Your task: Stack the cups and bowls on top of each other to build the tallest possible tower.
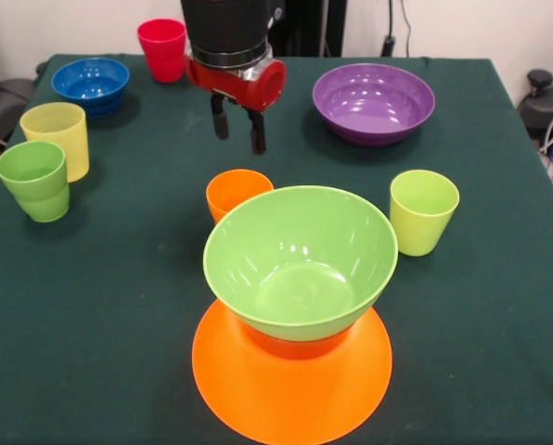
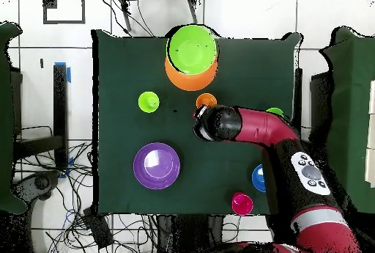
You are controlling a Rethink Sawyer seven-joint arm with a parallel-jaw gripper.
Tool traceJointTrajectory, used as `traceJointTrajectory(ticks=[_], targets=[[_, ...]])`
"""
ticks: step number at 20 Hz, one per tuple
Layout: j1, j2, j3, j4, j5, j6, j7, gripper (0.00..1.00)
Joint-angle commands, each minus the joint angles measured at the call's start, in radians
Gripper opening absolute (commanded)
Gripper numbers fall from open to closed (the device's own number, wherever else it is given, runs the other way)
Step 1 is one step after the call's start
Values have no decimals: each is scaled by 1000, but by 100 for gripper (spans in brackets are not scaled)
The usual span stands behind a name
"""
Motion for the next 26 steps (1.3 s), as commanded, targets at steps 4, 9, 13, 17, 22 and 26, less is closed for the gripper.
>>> traceJointTrajectory(ticks=[4, 9, 13, 17, 22, 26], targets=[[17, 41, 73, -109, -79, 103, -191, 100], [6, 69, 76, -155, -85, 116, -213, 100], [7, 101, 79, -179, -88, 100, -210, 100], [7, 109, 78, -180, -88, 92, -207, 100], [9, 138, 75, -189, -93, 80, -205, 100], [10, 170, 65, -192, -102, 75, -204, 100]])
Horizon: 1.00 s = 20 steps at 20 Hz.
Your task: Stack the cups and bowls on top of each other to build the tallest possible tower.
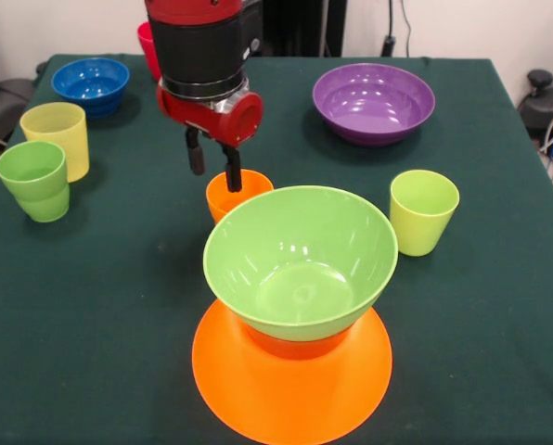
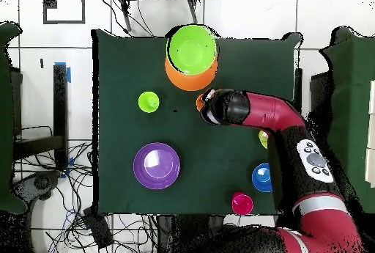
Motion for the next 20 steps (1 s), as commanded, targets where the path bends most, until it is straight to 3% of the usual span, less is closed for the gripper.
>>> traceJointTrajectory(ticks=[1, 9, 10, 20], targets=[[7, 109, 60, -41, -106, 59, -208, 100], [-6, 117, 53, -37, -132, 70, -240, 100], [-13, 117, 63, -35, -141, 71, -246, 0], [-33, 108, 93, -39, -159, 88, -265, 0]])
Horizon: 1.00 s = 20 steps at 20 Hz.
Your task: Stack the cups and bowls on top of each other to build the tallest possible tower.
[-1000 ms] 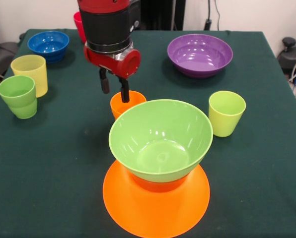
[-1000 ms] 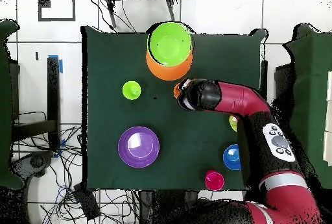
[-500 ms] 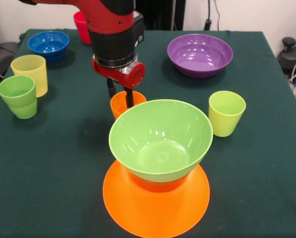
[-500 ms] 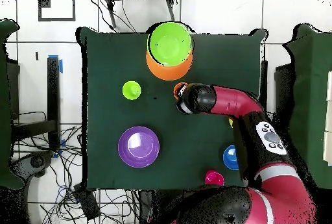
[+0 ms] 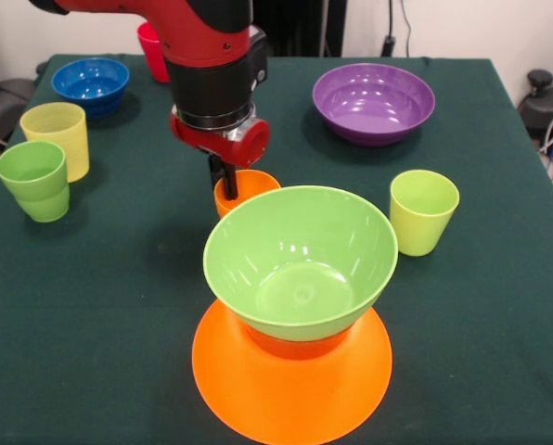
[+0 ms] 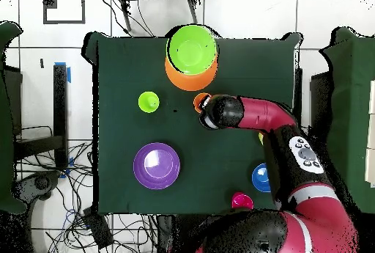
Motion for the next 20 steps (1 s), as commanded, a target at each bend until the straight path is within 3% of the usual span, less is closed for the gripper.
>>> traceJointTrajectory(ticks=[1, 20], targets=[[-25, 24, 74, -17, -89, 87, -261, 0], [-129, -50, 87, 65, -131, 130, -295, 0]])
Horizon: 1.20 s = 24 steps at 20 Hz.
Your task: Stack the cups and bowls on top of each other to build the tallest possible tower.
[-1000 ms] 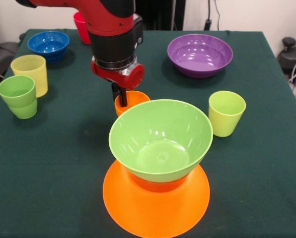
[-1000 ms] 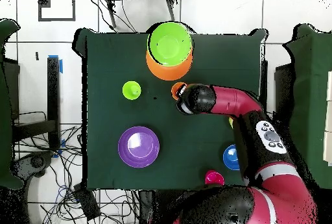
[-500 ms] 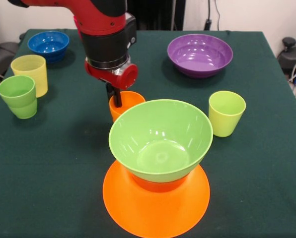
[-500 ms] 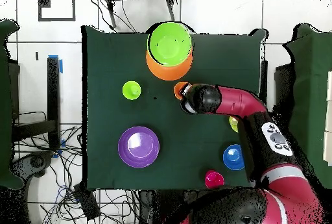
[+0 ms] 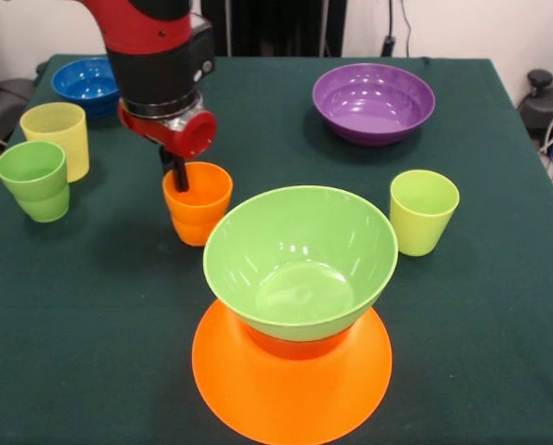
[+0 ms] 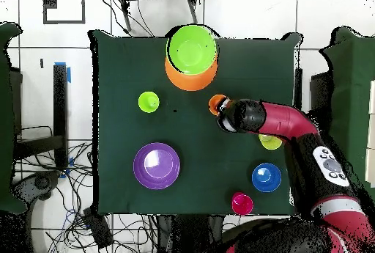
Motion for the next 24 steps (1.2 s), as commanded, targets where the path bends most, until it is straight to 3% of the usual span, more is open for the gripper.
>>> traceJointTrajectory(ticks=[1, 12, 24], targets=[[-22, -32, 59, 56, -93, 123, -291, 0], [-48, -78, 66, 100, -113, 148, -275, 0], [-64, -19, 64, 72, -151, 119, -261, 0]])
